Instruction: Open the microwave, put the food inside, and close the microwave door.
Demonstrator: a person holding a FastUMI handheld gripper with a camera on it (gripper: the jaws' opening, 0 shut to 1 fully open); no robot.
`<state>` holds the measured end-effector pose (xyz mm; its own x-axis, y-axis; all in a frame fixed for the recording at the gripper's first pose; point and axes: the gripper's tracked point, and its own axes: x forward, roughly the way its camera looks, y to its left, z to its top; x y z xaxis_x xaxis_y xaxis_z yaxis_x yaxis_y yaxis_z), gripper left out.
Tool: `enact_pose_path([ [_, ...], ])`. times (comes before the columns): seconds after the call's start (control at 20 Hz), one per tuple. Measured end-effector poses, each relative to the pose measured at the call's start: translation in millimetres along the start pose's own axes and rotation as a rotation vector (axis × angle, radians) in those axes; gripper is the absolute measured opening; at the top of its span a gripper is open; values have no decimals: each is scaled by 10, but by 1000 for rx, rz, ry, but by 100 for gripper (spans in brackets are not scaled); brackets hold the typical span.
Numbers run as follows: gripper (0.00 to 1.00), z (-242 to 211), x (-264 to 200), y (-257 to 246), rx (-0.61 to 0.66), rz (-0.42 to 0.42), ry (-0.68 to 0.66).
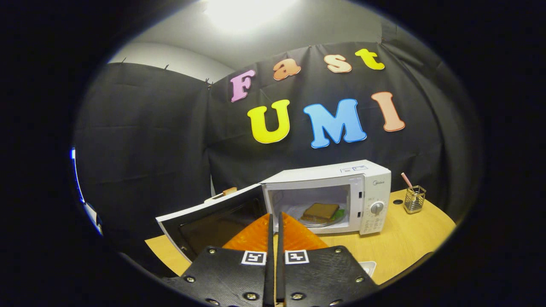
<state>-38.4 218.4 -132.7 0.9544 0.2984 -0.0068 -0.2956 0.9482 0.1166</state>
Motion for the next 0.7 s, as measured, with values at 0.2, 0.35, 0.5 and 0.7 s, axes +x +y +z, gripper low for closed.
enact_pose_path([
  [0.2, 8, 6, -69, 404, -9, 69, 19],
  [0.35, 5, 22, -102, 736, -5, 135, 16],
  [0.5, 2, -6, -72, 1119, 14, 204, 33],
  [0.7, 2, -97, 2, 1661, 25, 285, 62],
])
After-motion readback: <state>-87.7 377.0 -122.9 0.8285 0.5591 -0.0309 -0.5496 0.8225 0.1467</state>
